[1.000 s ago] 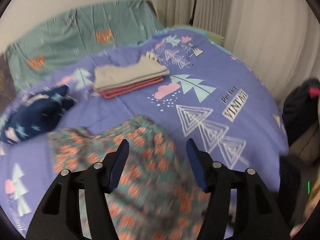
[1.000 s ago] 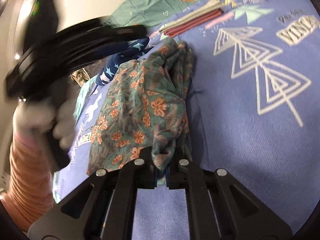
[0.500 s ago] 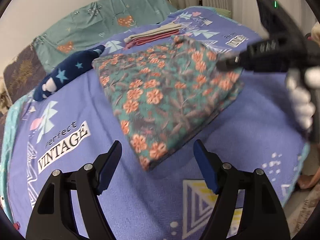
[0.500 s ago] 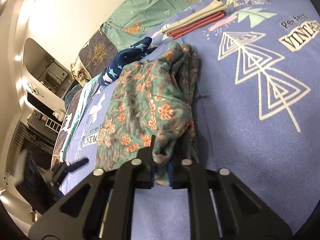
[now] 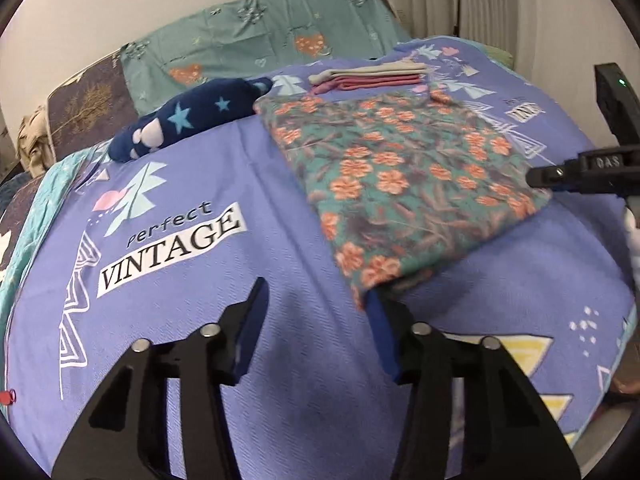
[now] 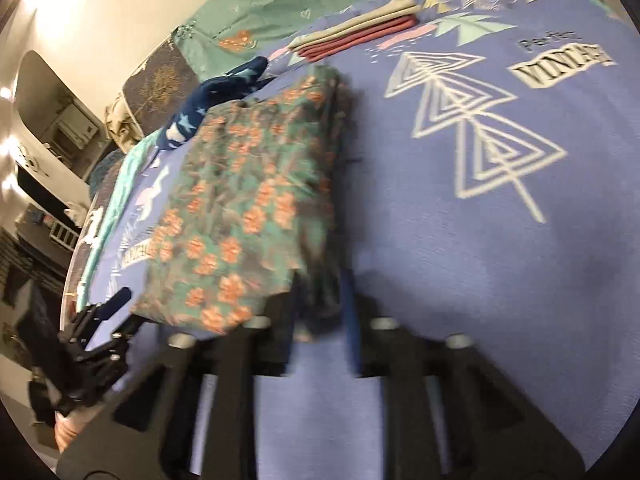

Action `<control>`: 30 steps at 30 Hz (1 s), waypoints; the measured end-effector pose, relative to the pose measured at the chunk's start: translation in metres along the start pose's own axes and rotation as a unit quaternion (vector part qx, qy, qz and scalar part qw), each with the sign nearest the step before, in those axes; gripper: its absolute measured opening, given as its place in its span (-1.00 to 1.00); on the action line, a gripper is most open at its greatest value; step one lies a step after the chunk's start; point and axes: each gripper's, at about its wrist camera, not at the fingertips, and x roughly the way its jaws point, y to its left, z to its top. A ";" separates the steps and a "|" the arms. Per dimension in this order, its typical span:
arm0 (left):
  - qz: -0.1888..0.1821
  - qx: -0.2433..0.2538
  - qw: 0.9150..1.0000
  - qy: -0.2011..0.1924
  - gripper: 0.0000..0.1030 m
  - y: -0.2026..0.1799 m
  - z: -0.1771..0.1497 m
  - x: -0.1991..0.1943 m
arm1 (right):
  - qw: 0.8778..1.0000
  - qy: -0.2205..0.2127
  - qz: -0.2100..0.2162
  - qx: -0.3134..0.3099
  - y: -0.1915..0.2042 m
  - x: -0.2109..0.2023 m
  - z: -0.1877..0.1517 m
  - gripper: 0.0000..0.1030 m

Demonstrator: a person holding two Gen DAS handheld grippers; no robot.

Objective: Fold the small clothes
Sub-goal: 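Fold the held shirt over with both grippers and release it, then move both open grippers over the flattened floral shirt's end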

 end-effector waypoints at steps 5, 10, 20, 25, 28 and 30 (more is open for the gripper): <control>-0.072 -0.035 0.996 -0.023 -0.12 0.000 0.002 -0.021 | 0.996 -0.063 -0.003 -0.068 0.026 -0.025 0.008 -0.52; -0.090 -0.040 0.994 -0.049 -0.14 -0.006 0.019 -0.017 | 0.990 -0.047 0.025 -0.129 0.054 -0.007 0.009 -0.64; -0.088 -0.080 0.993 0.027 -0.05 0.004 0.013 0.029 | 0.991 -0.023 -0.033 -0.126 0.024 0.008 0.003 -0.94; -0.107 -0.087 0.990 0.011 -0.04 0.004 0.026 0.022 | 0.989 -0.051 -0.018 -0.134 0.035 -0.007 0.030 -0.43; -0.096 -0.080 0.992 0.016 -0.04 0.003 0.032 0.029 | 0.989 -0.048 -0.009 -0.137 0.036 -0.003 0.058 -0.32; -0.100 -0.089 0.991 0.031 -0.02 0.003 0.030 0.039 | 0.990 -0.040 -0.016 -0.134 0.034 0.006 0.076 -0.28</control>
